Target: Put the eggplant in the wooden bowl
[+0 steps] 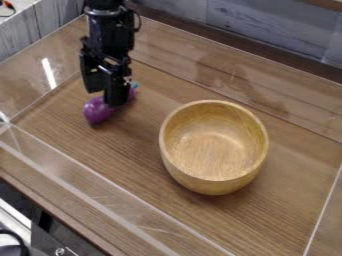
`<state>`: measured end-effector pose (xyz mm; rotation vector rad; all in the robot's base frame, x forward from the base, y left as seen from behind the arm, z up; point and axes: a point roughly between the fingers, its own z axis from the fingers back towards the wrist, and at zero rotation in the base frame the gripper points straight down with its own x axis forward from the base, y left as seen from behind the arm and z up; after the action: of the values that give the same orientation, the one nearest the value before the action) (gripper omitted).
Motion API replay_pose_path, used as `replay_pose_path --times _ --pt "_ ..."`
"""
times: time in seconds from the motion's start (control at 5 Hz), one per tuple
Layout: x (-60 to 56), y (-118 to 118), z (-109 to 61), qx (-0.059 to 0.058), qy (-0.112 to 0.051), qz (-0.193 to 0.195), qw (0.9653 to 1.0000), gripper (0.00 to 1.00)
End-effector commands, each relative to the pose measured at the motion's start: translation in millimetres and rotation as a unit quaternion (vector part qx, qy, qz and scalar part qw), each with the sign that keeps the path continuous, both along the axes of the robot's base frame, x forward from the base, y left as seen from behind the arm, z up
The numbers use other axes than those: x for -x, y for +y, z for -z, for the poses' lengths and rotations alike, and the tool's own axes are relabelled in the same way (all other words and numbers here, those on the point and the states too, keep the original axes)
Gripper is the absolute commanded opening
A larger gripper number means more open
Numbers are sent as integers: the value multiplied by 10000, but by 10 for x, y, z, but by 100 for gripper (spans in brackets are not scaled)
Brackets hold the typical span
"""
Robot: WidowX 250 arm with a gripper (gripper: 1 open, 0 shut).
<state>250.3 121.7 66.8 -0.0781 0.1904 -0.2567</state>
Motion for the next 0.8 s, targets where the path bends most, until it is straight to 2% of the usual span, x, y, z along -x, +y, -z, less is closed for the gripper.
replay_pose_path --times 0.0,0.6 --pt "-104 121 -71 -121 -303 -2 9995 100" --pt "-168 199 146 -93 -384 112 9992 100"
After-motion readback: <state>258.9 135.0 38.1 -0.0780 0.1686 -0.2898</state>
